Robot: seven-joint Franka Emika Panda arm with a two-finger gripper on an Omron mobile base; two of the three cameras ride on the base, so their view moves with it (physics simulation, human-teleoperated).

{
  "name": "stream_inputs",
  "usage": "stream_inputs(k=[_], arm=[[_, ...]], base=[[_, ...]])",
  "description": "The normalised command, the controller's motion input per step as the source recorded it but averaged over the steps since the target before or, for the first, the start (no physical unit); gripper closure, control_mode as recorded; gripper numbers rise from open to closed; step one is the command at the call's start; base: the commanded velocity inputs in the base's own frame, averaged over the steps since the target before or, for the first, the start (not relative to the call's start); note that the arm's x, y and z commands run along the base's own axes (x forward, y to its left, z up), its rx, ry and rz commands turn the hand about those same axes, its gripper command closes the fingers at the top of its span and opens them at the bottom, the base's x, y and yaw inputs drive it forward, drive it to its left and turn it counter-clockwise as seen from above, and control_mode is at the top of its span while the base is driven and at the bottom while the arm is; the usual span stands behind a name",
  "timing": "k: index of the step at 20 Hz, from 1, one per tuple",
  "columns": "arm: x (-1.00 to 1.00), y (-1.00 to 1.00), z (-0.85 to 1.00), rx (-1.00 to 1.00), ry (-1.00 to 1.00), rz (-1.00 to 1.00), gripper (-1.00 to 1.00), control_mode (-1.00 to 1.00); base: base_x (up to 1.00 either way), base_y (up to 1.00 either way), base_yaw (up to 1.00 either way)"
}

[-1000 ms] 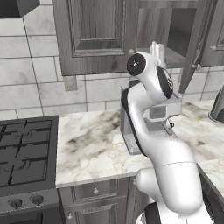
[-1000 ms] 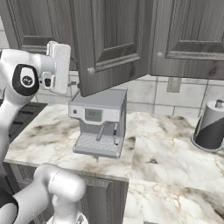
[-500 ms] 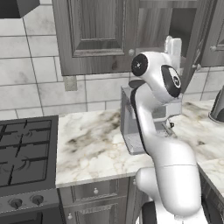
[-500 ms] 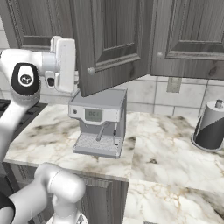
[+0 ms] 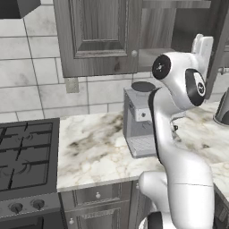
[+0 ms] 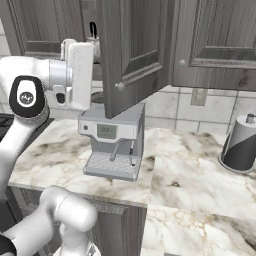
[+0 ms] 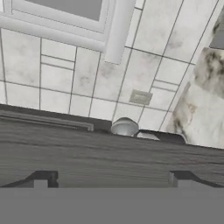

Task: Open the cabinet, pick the kettle from the cabinet, and place it in the sink.

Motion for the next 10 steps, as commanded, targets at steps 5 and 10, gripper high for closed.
stream_inputs(k=[5, 10], arm=[[-0.20, -0.48, -0.04, 0.07, -0.04, -0.19, -1.00, -1.00], [0.00, -0.61, -0.06, 0.01, 0.02, -0.22, -1.00, -1.00]], base=[[0.00, 0.00, 0.00], [0.00, 0.00, 0.00]])
